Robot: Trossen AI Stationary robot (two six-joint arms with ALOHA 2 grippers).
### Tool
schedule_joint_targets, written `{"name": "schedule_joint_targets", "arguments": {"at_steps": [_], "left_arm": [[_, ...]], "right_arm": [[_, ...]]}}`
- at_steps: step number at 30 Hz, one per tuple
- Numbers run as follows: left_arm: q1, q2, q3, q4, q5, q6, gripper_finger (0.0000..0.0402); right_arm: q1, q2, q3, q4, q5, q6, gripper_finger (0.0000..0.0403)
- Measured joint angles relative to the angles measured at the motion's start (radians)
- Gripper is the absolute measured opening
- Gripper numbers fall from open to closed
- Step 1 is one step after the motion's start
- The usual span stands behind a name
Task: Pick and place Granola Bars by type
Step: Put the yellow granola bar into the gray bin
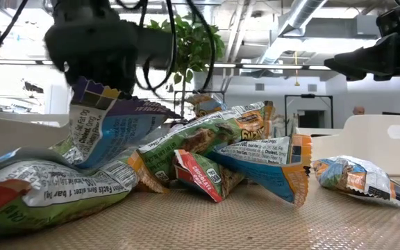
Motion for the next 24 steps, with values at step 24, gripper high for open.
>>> {"name": "schedule_joint_targets", "arguments": {"at_steps": [24], "left_arm": [[-0.034,-0.332,0.000,-0.610,0.117,-0.381,0.0009]], "right_arm": [[0.000,0.000,0.000,0.000,0.000,0.000,0.0171]]}}
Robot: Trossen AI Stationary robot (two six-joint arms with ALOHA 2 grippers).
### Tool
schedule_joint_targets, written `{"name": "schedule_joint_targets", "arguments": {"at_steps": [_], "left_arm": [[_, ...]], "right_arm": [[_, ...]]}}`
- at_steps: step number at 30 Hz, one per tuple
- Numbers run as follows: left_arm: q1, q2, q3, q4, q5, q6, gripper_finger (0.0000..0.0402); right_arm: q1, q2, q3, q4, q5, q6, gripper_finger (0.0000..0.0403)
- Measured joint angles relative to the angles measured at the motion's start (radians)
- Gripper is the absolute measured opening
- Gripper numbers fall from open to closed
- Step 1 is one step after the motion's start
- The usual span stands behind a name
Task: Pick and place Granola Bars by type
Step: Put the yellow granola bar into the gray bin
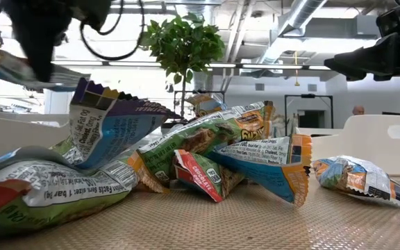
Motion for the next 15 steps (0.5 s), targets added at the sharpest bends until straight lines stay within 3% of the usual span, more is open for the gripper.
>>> {"name": "schedule_joint_targets", "arguments": {"at_steps": [9,15], "left_arm": [[-0.055,-0.005,0.000,-0.143,0.175,-0.212,0.0016],[-0.057,-0.005,-0.059,-0.134,0.269,-0.260,0.0012]], "right_arm": [[0.000,0.000,0.000,0.000,0.000,0.000,0.0171],[0.000,0.000,0.000,0.000,0.000,0.000,0.0171]]}}
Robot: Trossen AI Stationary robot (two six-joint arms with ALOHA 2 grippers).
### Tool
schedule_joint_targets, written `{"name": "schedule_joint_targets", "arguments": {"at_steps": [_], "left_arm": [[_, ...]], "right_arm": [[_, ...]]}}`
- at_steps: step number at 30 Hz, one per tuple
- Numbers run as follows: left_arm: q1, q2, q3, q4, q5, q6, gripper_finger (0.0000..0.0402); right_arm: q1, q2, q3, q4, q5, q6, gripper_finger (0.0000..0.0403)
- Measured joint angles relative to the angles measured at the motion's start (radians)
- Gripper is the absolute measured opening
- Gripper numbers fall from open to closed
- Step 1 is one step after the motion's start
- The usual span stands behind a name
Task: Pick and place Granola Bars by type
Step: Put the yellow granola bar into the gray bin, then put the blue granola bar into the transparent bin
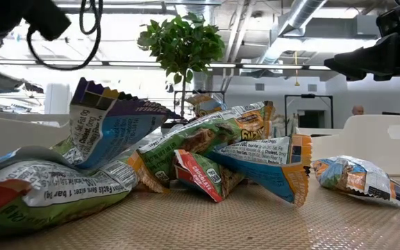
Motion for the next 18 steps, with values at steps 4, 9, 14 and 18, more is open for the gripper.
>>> {"name": "schedule_joint_targets", "arguments": {"at_steps": [4,9,14,18], "left_arm": [[0.001,0.000,-0.065,0.088,0.008,0.035,0.0020],[0.002,0.000,-0.136,0.189,0.011,0.078,0.0042],[0.015,0.000,-0.159,0.214,0.011,0.090,0.0085],[0.029,-0.009,-0.156,0.225,0.011,0.122,0.0127]], "right_arm": [[0.000,0.000,0.000,0.000,0.000,0.000,0.0171],[0.000,0.000,0.000,0.000,0.000,0.000,0.0171],[0.000,0.000,0.000,0.000,0.000,0.000,0.0171],[0.000,0.000,0.000,0.000,0.000,0.000,0.0171]]}}
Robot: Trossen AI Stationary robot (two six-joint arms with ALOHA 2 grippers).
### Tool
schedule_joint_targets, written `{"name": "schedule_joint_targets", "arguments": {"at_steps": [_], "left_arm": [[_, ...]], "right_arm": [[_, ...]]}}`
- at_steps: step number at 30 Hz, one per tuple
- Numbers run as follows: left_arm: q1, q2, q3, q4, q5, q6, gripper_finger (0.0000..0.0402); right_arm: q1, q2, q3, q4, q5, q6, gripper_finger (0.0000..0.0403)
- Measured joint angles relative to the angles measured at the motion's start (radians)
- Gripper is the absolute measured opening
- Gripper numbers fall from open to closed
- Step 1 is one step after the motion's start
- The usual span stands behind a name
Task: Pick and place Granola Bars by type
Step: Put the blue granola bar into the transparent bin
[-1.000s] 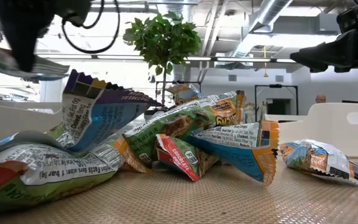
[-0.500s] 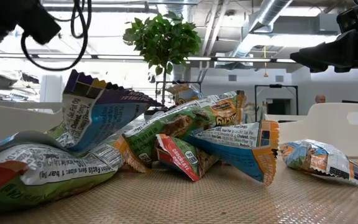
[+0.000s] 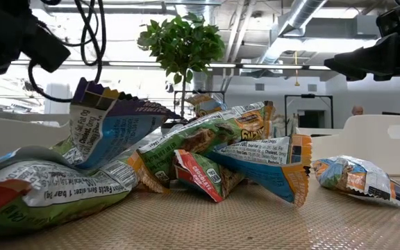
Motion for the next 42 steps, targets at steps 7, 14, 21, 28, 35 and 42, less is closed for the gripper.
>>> {"name": "schedule_joint_targets", "arguments": {"at_steps": [7,14,21,28,35,42], "left_arm": [[0.009,-0.062,0.000,0.160,-0.032,0.064,0.0174],[0.009,-0.088,0.000,0.483,-0.155,0.207,0.0174],[0.019,-0.017,0.034,0.669,-0.251,0.368,0.0164],[0.034,0.150,0.195,0.602,-0.369,0.526,0.0151],[0.083,0.320,0.350,0.481,-0.392,0.577,0.0136],[0.138,0.429,0.394,0.417,-0.384,0.496,0.0128]], "right_arm": [[0.000,0.000,0.000,0.000,0.000,0.000,0.0171],[0.000,0.000,0.000,0.000,0.000,0.000,0.0171],[0.000,0.000,0.000,-0.001,0.000,0.000,0.0171],[0.000,0.000,0.000,-0.001,0.000,0.000,0.0171],[0.000,0.000,0.000,-0.001,0.000,0.000,0.0171],[0.000,0.000,0.000,-0.001,0.000,0.000,0.0171]]}}
